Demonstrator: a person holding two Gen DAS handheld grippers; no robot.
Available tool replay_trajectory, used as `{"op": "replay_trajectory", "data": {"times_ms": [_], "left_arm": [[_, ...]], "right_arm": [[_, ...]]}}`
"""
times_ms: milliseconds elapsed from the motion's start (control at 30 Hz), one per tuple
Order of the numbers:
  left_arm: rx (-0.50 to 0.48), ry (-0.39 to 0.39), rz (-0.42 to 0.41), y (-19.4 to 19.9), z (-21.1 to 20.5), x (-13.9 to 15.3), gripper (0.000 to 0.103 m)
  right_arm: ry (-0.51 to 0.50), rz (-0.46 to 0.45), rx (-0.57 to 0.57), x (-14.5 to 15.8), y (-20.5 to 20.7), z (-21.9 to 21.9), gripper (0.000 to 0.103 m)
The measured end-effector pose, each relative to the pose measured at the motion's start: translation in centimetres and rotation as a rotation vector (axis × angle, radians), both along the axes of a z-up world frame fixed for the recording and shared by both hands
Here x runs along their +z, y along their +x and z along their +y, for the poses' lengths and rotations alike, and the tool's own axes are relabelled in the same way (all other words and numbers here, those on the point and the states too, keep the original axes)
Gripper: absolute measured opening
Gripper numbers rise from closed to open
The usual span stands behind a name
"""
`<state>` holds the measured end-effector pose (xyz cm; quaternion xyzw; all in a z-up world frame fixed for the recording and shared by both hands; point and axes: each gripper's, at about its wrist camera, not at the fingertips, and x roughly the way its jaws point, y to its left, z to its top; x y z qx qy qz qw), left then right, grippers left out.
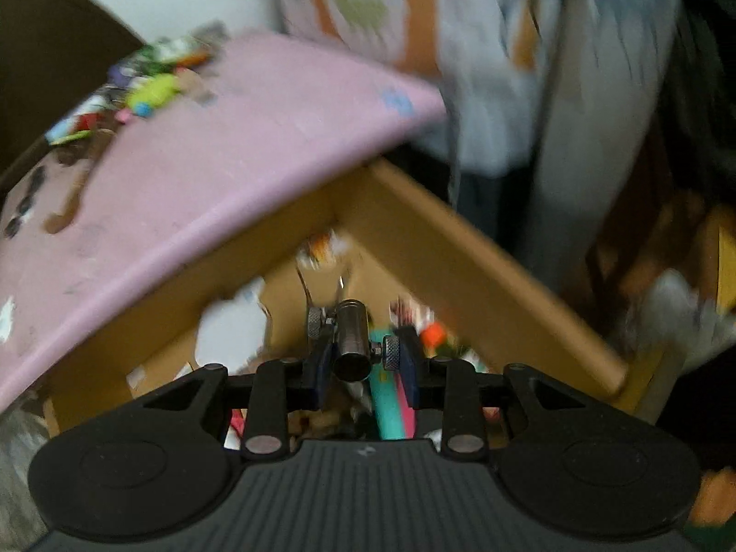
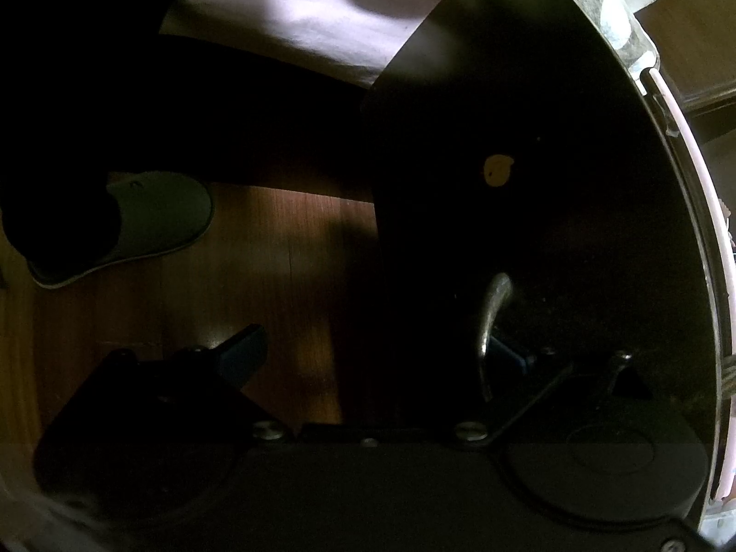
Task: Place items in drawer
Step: 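Carry the silver cylinder into the drawer and open the left tool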
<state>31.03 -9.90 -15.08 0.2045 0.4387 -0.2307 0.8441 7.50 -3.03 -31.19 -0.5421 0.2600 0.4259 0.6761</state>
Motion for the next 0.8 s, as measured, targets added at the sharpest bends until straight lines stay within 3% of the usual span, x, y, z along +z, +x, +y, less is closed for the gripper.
{"op": "replay_trajectory", "data": {"times_ms": [233, 567, 600, 667, 800], "left_arm": [[-0.093, 0.147, 0.114, 0.7, -1.2, -5.6, 0.029], [-0.041, 0.198, 0.201, 2.1, -1.0, -9.6, 0.031], [-0.032, 0.201, 0.193, 2.0, -0.9, -9.6, 0.033], [-0.016, 0.181, 0.183, 1.7, -0.6, -8.9, 0.058], [0.027, 0.124, 0.168, 1.2, 0.3, -7.1, 0.058]], "right_arm": [[0.002, -0.002, 0.006, 0.0, 0.0, 0.0, 0.100], [0.003, -0.004, 0.009, -0.1, -0.2, 0.0, 0.100], [0.002, -0.005, 0.010, -0.1, -0.2, 0.0, 0.100], [0.003, -0.004, 0.010, 0.0, -0.1, -0.1, 0.100], [0.003, -0.005, 0.009, 0.0, -0.2, 0.0, 0.100]]}}
